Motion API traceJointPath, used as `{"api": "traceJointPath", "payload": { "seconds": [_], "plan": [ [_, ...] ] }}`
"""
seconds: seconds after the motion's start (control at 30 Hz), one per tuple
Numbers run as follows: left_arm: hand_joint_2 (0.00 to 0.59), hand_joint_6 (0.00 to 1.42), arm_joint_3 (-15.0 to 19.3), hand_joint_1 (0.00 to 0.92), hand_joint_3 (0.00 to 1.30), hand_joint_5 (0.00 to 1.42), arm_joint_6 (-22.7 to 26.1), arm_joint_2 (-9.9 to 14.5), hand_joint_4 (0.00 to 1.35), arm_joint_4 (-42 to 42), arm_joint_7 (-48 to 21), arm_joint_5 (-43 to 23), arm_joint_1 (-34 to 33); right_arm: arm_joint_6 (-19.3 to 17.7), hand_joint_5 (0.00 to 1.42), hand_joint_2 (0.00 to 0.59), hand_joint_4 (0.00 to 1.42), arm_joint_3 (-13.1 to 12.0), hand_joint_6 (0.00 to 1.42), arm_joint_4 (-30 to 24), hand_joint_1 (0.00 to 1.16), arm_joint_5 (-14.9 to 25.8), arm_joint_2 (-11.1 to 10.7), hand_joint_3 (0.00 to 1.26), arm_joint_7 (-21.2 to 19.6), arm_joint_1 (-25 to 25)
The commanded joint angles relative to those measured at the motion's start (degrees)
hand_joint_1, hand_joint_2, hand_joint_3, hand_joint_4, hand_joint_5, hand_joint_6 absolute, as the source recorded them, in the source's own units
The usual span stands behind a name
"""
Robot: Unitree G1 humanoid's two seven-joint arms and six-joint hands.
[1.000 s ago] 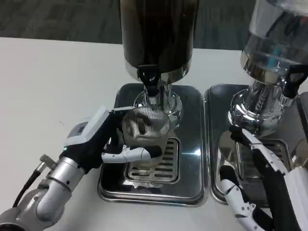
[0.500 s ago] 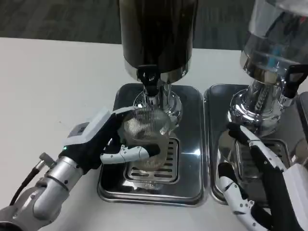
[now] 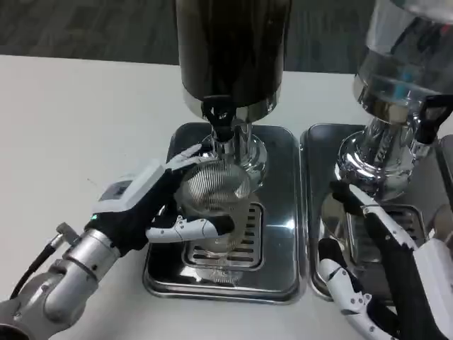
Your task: Grasp the cup under the faucet to collect the drink, then remove the cup.
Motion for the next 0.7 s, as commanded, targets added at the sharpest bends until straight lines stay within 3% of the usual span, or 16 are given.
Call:
{"api": "traceJointPath", "payload": {
  "seconds": [0.03, 0.5, 0.7],
  "plan": [
    [0.01, 0.04, -0.9, 0.046, 0.24, 0.01, 2.1, 1.5, 0.0, -0.8, 0.5, 2.1, 1.2, -0.1, 0.23, 0.398, 0.21, -0.2, 0.19, -0.3, 0.31, 1.0, -0.4, 0.2, 0.6, 0.0],
    [0.015, 0.0, -3.6, 0.046, 0.14, 0.0, 11.0, 4.9, 0.0, -12.3, 11.4, 12.5, 3.8, 0.0, 0.24, 0.398, 0.21, -0.4, 0.21, -0.3, 0.32, 2.1, -0.7, 0.21, 1.5, 0.0],
    [0.016, 0.0, -3.9, 0.047, 0.12, 0.0, 13.1, 5.5, 0.0, -15.6, 13.6, 14.1, 5.1, 0.1, 0.24, 0.398, 0.21, -0.4, 0.21, -0.4, 0.32, 2.4, -0.8, 0.22, 1.6, 0.1]
  ]
}}
